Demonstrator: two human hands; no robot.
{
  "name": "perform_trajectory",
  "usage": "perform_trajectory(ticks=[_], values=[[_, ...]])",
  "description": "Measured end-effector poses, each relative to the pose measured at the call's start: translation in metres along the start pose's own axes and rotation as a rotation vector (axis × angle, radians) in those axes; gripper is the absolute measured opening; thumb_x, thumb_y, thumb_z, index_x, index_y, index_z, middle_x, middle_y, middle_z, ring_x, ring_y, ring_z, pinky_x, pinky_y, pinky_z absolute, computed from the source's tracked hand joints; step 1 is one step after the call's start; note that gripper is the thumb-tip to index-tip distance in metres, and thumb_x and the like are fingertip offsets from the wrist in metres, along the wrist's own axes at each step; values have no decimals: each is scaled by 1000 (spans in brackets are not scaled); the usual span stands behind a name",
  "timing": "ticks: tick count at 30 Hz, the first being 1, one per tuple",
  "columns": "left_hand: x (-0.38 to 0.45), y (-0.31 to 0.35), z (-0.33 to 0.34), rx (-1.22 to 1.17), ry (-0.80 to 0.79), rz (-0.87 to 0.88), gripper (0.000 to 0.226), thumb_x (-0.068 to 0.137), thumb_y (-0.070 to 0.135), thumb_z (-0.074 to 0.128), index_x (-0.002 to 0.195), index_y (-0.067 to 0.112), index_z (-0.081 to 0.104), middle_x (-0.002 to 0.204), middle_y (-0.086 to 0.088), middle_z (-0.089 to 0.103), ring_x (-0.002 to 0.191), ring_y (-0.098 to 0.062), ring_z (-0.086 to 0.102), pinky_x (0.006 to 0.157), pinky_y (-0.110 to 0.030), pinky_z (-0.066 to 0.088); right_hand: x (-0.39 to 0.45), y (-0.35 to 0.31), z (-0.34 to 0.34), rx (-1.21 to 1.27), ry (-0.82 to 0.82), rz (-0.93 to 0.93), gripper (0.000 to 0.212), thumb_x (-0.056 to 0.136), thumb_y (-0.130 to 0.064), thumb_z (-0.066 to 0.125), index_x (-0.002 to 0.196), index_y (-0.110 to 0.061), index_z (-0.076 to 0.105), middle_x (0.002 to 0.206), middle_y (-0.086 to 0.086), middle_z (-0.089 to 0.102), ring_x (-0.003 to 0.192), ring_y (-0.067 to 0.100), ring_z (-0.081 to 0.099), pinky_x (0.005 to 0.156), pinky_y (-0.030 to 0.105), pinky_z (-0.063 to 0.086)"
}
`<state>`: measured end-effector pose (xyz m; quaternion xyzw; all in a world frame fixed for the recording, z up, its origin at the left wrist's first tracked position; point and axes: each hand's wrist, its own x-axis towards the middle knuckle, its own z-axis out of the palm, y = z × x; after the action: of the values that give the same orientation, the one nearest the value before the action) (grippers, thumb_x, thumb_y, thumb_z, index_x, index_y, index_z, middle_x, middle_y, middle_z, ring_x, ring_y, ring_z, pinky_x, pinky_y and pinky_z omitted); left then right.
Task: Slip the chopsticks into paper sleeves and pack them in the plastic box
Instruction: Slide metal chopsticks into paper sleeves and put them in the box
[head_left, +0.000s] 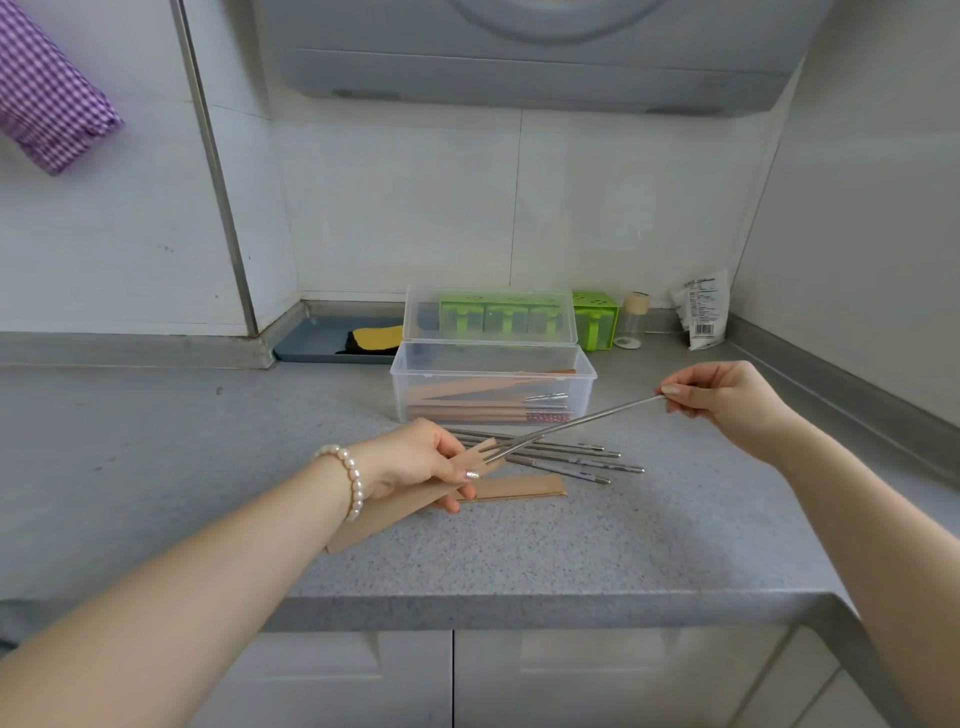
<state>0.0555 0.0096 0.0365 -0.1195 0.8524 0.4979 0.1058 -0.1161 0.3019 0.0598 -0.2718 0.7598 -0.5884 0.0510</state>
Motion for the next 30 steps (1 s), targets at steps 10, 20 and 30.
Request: perform_trajectory(ticks=[10,20,30], values=[[-3,1,2,30,-9,15,11,89,9,59,98,12,65,87,-4,74,66,-13,69,63,-26,57,1,-13,5,-191,-25,-18,10,82,-5,65,75,-9,69,51,-6,64,58,14,46,59,25,37],[-5,19,18,-72,-55,113,11,90,8,58,97,7,66,83,-5,72,60,-11,67,58,-21,55,-13,-29,72,-112,-256,8,32,97,-37,34,123,-27,50,105,0,70,100,14,64,89,32,50],[-4,19,17,-99,-36,101,10,88,5,58,93,5,67,69,-2,70,50,-7,61,56,-20,54,-20,-33,121,-242,-420,15,77,78,-68,25,142,-26,34,121,0,60,112,15,55,97,34,45]])
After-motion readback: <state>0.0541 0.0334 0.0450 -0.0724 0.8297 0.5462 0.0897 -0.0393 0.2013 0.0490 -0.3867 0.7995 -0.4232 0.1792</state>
